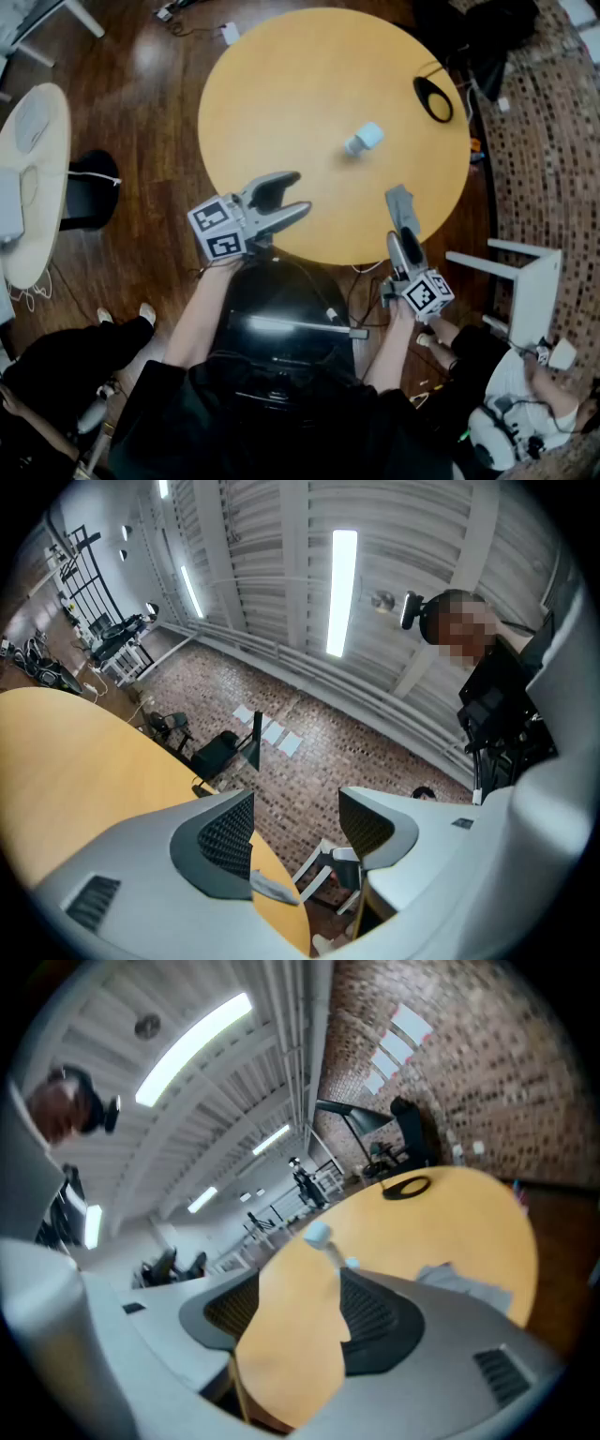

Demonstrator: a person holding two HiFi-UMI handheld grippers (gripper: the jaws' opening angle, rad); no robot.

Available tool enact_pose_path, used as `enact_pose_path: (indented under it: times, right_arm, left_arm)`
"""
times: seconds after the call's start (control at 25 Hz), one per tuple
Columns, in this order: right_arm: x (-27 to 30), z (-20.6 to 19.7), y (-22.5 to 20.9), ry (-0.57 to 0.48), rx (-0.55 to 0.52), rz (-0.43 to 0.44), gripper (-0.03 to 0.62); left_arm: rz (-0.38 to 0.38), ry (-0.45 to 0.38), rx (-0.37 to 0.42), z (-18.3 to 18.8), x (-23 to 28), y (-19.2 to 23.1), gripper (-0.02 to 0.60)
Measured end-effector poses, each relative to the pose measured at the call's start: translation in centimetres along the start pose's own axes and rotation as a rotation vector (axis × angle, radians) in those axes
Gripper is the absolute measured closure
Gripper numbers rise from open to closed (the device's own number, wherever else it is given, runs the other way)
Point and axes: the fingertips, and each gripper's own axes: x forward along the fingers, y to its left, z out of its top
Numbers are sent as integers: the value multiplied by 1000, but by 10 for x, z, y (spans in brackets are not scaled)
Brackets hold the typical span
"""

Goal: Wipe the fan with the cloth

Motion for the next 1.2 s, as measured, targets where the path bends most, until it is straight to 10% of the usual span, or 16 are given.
enact_pose_path:
  times: [0.16,0.28,0.68,0.84,1.2]
  right_arm:
    - [3,37,-120,288,-543,-258,313]
    - [12,50,-205,441,-709,-295,324]
    - [94,7,-301,717,-707,-277,409]
    - [93,8,-303,714,-650,-294,551]
    - [89,14,-262,563,-293,-306,563]
  left_arm:
    - [165,81,18,-32,65,30,295]
    - [198,167,37,-64,135,35,295]
    - [357,307,95,-113,165,92,247]
    - [365,330,123,-110,188,132,222]
    - [431,452,241,-144,231,242,169]
